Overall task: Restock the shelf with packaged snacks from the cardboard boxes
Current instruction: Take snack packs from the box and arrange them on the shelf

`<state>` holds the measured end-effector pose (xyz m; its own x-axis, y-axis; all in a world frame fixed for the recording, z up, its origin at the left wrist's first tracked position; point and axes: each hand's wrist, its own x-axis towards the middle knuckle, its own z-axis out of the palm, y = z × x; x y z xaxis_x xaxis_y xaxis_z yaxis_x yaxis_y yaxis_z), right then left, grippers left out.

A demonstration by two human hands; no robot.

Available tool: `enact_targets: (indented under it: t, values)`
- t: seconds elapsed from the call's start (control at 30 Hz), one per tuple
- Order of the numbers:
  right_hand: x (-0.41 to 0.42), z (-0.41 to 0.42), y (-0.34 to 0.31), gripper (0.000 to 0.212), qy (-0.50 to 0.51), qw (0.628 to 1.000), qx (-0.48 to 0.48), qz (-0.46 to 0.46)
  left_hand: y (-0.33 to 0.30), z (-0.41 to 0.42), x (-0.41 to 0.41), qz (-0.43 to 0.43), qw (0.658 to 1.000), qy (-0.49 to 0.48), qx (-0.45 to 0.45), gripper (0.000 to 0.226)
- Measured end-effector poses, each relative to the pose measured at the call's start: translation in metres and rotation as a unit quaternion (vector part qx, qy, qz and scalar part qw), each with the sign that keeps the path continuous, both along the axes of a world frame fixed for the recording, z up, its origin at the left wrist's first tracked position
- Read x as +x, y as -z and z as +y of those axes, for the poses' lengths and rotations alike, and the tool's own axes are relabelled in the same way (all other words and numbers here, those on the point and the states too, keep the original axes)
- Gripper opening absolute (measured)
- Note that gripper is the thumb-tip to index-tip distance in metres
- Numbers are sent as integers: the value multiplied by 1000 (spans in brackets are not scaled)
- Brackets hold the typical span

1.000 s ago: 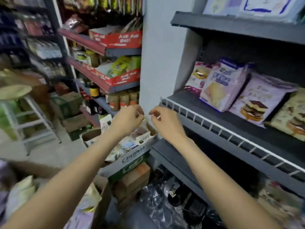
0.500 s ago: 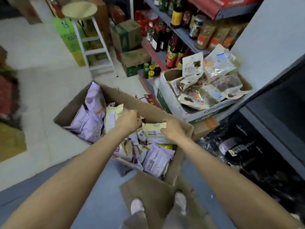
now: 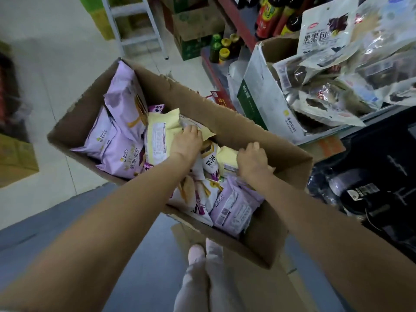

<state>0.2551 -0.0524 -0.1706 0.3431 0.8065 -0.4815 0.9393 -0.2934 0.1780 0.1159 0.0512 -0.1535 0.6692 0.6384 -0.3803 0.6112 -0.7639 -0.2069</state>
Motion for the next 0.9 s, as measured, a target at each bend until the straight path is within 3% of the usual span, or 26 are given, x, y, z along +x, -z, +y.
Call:
enact_targets:
  t: [0.1, 0.17, 0.27, 0.37, 0.5, 0.6, 0.73, 0.8, 0.9]
  values:
    - [2, -4, -3, 65, 39, 998, -3, 50, 1, 1, 1, -21, 1000, 13, -1, 37]
    - [3, -11, -15, 66, 114, 983, 57, 129, -7, 3, -4, -48, 999, 9, -10, 35]
    - [3, -18, -44, 63, 241, 921, 176, 250, -24, 7, -11, -123, 992, 1, -5, 33]
    - [-3, -24, -72, 60, 300, 859, 252, 328, -42, 4, -15, -228, 972, -32, -37, 29]
    - [-19, -37, -104, 54, 359, 799, 314, 366, -70, -7, -22, -353, 926, -92, -98, 14]
    - [-32, -45, -129, 53, 378, 780, 357, 349, -106, -25, -14, -399, 907, -87, -101, 14]
    - [-48, -57, -162, 65, 358, 759, 424, 339, -153, -55, 7, -389, 915, -92, -55, 21]
    - [-54, -61, -174, 64, 333, 743, 428, 392, -167, -71, 13, -371, 924, -92, -34, 21]
    - [-50, -72, -189, 44, 347, 637, 434, 534, -181, -86, 10, -380, 918, -107, -28, 18]
